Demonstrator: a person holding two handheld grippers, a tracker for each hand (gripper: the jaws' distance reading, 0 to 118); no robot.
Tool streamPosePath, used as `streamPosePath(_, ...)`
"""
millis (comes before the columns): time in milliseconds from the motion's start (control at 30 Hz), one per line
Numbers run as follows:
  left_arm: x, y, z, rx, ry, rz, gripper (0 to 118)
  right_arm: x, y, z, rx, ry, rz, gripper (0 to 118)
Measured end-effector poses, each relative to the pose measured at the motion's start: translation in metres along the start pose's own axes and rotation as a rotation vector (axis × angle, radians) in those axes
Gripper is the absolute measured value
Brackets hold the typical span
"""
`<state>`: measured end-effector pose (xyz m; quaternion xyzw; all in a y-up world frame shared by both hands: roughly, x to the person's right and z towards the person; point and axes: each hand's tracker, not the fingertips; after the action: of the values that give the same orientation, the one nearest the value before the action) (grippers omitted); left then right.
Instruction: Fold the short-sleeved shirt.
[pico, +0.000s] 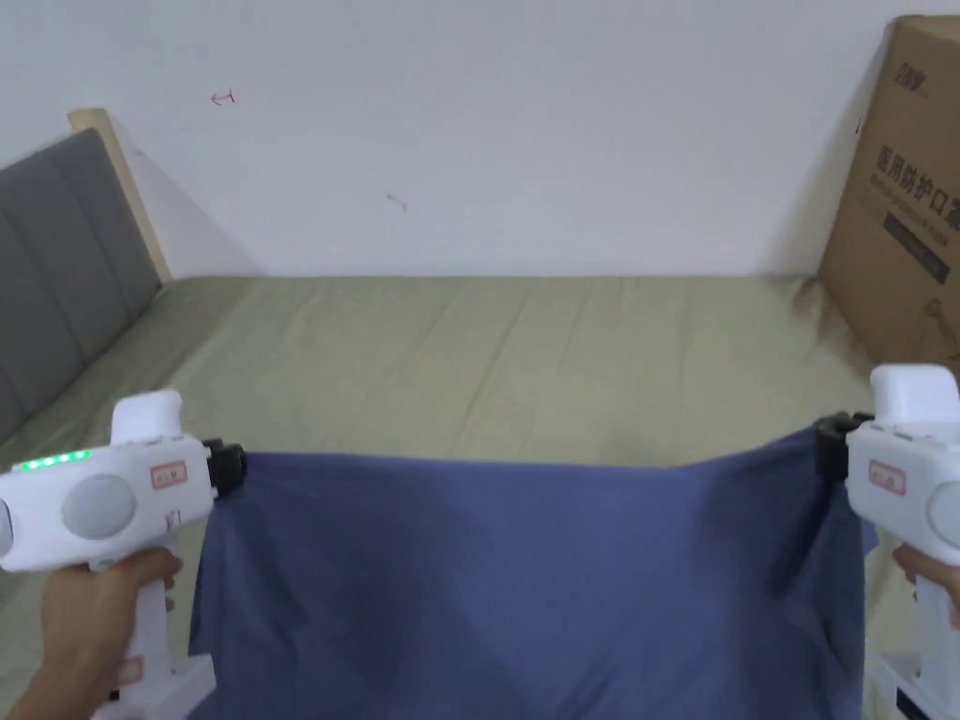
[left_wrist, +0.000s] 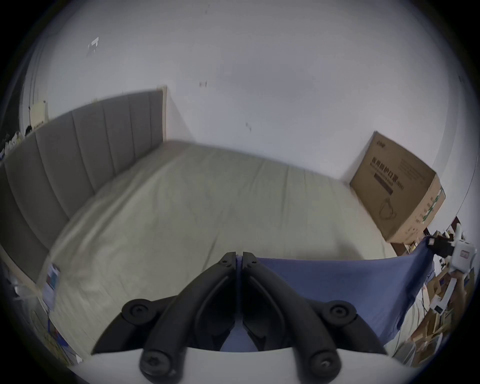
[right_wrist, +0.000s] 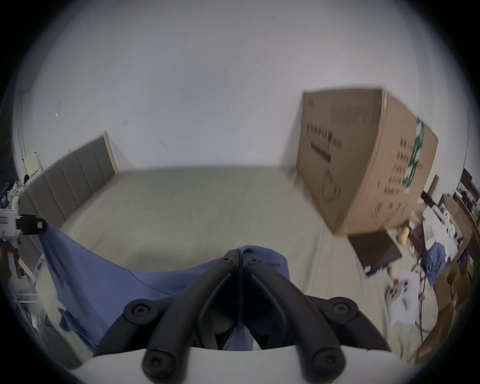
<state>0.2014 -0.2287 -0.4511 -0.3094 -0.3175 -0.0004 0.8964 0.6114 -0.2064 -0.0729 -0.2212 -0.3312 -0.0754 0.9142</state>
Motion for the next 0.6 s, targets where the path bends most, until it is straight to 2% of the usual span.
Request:
streamPosePath(233,0.028,0.111,0.047,0.216,0.016,-0.065,3,-0.012,0.106,0.032,0.258,0.007,0.038,1)
streamPosePath(433,0.048,0.188,0.062,0.312,0.023,-0.075,3,-0.013,0.19,0.038,0.404,-0.002,0.008,1)
streamPosePath(467,0.051,0.199,0.062,0.329,0.03,-0.077,3,-0.012,0.15,0.034,0.421,-0.005,0.01,1)
streamPosePath(533,0.056,0.218,0.06,0.361,0.041,-0.086,3,-0.012,0.151,0.035,0.443,-0.004,0.014,1)
streamPosePath(567,0.059,0.227,0.058,0.368,0.047,-0.087,3,0.001,0.206,0.017,0.461,-0.006,0.011,1)
streamPosePath(600,0.062,0.235,0.056,0.373,0.051,-0.086,3,0.002,0.21,0.014,0.469,-0.006,0.01,1)
